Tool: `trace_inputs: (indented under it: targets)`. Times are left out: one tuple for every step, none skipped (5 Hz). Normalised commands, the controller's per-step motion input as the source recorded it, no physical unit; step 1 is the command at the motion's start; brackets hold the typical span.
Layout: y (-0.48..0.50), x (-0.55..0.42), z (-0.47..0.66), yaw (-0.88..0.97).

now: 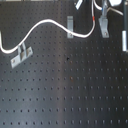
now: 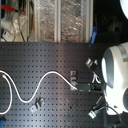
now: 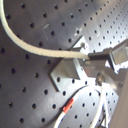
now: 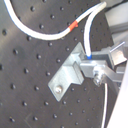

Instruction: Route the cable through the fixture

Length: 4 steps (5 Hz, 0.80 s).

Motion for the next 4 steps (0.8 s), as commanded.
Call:
trace_inputs:
  targets:
    - [0.119,-0.248,0.00,0.67]
    - [0.129,-0.105,0.03,0.77]
    - [0.189,0.022,0.14,0.66]
    - [0.015,0.003,0.09,0.83]
